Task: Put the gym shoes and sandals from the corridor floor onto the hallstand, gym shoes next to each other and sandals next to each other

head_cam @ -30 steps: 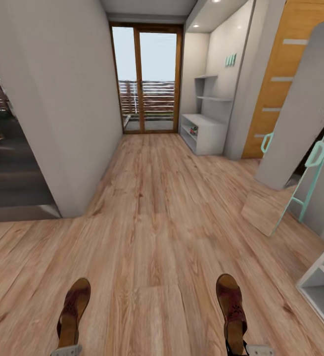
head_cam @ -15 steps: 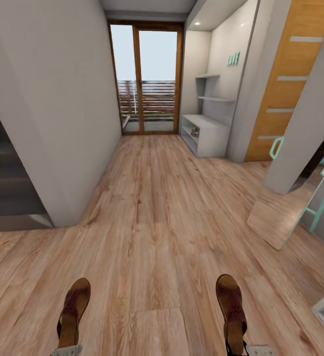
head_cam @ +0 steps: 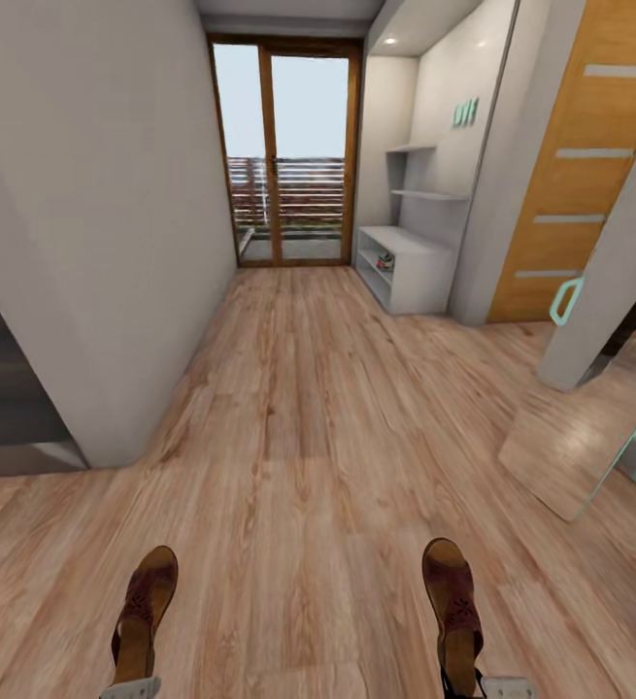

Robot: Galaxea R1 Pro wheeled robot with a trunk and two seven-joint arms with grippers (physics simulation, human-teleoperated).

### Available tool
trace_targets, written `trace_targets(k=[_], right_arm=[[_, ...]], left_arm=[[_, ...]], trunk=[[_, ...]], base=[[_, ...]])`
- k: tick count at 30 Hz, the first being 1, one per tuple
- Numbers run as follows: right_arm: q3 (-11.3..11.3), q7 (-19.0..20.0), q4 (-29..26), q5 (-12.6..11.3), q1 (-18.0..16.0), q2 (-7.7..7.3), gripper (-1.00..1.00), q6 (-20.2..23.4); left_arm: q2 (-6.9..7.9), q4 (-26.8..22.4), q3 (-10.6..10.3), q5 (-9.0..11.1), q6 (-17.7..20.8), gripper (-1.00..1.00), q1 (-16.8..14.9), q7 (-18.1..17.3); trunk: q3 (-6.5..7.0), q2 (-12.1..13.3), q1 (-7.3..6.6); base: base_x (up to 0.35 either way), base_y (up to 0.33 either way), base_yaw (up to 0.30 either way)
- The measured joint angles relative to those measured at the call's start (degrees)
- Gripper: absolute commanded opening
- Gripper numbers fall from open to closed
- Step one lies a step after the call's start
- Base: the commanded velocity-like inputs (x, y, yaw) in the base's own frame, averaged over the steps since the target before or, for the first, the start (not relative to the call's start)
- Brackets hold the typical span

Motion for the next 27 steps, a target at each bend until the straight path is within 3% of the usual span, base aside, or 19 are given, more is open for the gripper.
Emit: trace_targets(k=[27], right_arm=[[0.0, 0.0, 0.0, -0.1, 0.0, 0.01, -1.00, 0.0]], left_arm=[[0.00, 0.0, 0.0, 0.0, 0.0, -1.00, 0.0, 0.0]], trunk=[[-0.78, 0.0, 0.00]], base=[[0.339, 0.000, 0.000]])
